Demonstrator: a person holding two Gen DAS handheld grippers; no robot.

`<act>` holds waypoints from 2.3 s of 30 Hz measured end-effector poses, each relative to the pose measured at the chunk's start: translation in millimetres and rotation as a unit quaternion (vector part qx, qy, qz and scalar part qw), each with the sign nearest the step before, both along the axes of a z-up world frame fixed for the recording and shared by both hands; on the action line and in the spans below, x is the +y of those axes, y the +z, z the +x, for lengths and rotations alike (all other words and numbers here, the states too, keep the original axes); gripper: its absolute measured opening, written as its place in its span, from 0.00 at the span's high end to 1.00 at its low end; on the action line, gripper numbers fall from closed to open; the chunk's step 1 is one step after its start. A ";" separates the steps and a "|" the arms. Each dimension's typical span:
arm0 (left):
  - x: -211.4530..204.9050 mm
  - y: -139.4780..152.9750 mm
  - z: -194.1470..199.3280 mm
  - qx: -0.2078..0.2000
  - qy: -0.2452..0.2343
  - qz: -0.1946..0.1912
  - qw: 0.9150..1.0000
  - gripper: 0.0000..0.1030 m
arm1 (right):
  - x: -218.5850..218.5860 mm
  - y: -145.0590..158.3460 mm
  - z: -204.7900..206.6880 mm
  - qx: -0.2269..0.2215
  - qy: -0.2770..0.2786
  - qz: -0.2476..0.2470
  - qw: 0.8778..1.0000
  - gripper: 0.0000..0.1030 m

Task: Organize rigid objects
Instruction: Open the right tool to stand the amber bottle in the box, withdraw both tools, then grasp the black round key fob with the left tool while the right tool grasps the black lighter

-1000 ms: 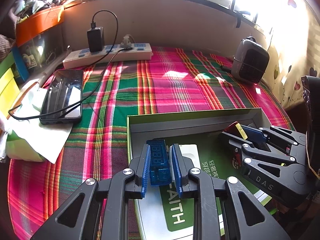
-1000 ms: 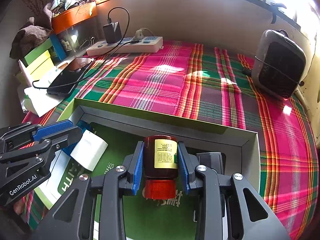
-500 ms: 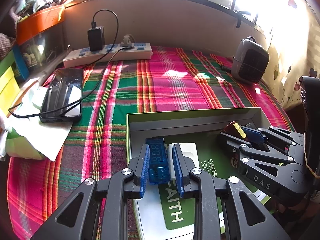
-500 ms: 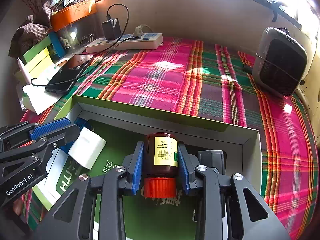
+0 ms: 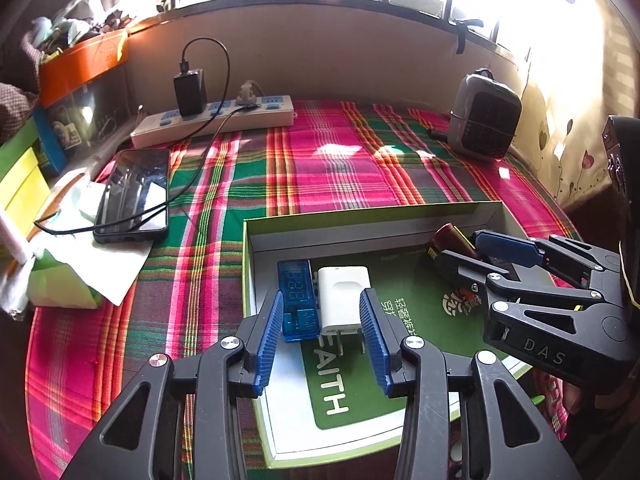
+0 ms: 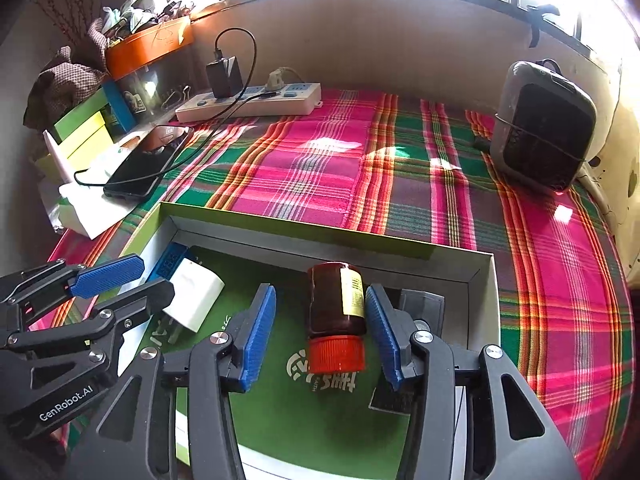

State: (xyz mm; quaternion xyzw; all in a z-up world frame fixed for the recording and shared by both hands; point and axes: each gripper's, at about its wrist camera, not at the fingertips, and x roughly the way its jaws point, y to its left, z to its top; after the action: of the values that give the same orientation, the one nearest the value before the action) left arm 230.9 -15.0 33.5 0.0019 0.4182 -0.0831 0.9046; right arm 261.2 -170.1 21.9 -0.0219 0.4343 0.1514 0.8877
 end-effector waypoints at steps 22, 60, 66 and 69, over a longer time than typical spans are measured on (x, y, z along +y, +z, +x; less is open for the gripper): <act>-10.7 11.8 -61.3 -0.026 -0.002 0.002 1.000 0.58 | -30.5 27.1 -65.0 -0.032 -0.021 0.041 0.998 0.49; -5.6 -11.5 -128.2 -0.002 -0.016 -0.045 0.999 0.58 | -51.0 -11.0 -169.7 0.009 -0.042 0.021 0.999 0.49; -3.4 -15.4 -131.1 0.007 -0.022 -0.055 0.998 0.58 | -40.2 -18.2 -170.9 0.011 -0.033 -0.005 0.999 0.49; -3.1 -17.5 -130.7 0.013 -0.026 -0.065 0.997 0.58 | -38.4 -20.1 -171.4 0.008 -0.035 -0.014 0.999 0.49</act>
State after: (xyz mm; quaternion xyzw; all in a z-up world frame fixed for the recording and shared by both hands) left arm 100.2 -18.0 16.0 -0.0475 0.4234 -0.1337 0.8948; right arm 89.8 -208.5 1.8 -0.0181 0.4443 0.1147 0.8883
